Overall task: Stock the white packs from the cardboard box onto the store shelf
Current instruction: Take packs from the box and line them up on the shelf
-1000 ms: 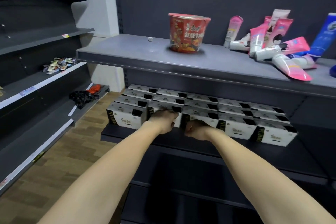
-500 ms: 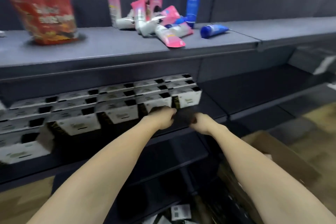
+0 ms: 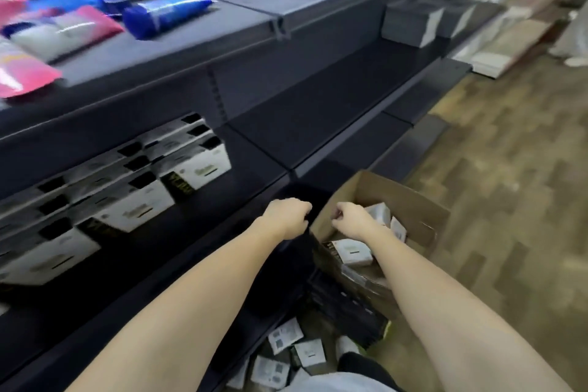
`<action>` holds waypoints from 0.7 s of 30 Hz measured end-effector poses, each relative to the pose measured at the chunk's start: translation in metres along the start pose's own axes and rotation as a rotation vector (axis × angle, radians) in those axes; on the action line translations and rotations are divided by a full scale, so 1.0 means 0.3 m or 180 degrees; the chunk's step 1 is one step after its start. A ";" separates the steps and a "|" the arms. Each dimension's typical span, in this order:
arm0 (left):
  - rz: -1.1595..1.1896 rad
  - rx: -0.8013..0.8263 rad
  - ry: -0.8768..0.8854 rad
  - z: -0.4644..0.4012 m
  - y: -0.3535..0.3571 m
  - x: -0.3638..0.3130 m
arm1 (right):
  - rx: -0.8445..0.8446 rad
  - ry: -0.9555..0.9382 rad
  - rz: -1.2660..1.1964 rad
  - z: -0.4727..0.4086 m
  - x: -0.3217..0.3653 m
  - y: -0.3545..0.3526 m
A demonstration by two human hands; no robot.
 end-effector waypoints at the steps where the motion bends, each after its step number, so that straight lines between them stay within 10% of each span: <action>1: -0.0040 0.0045 0.0029 -0.040 0.009 -0.032 | 0.0009 0.0060 -0.0069 -0.017 -0.047 -0.008; 21: 0.0209 0.1252 -0.0187 -0.596 0.359 -0.290 | 0.1094 0.0512 0.0098 -0.380 -0.659 0.202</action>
Point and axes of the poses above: each hand's wrist, its own z-axis away from the middle knuckle, its own y-axis out of the palm, x = y × z, the point moved 5 cm from there along -z, towards the middle knuckle, and after that the axes turned 8 degrees about -z, right-handed, at the moved point
